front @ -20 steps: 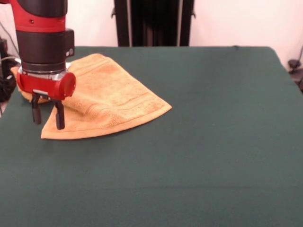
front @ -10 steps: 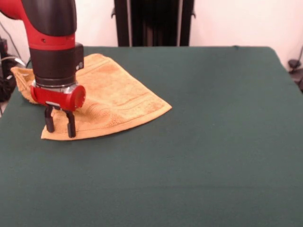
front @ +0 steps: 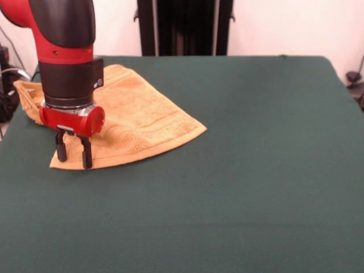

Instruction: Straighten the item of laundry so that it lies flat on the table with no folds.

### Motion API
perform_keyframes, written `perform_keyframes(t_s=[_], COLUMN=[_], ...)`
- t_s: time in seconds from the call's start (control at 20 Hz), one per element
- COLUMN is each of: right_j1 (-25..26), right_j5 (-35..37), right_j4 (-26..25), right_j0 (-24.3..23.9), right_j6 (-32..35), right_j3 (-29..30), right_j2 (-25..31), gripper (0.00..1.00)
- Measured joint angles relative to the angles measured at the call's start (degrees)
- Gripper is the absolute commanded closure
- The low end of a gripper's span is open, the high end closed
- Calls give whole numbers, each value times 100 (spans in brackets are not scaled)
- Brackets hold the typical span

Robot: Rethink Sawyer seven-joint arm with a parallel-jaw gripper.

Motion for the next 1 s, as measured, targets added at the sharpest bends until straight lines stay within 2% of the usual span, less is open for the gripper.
perform_keyframes(t_s=[0.45, 0.5, 1.0], right_j1=[3, 4, 77], right_j5=[-106, -141, -456], right_j4=[88, 88, 322], right_j0=[-1, -2, 150], right_j6=[0, 0, 1], right_j3=[54, 62, 72], right_j2=[1, 0, -67], gripper=[0, 100, 100])
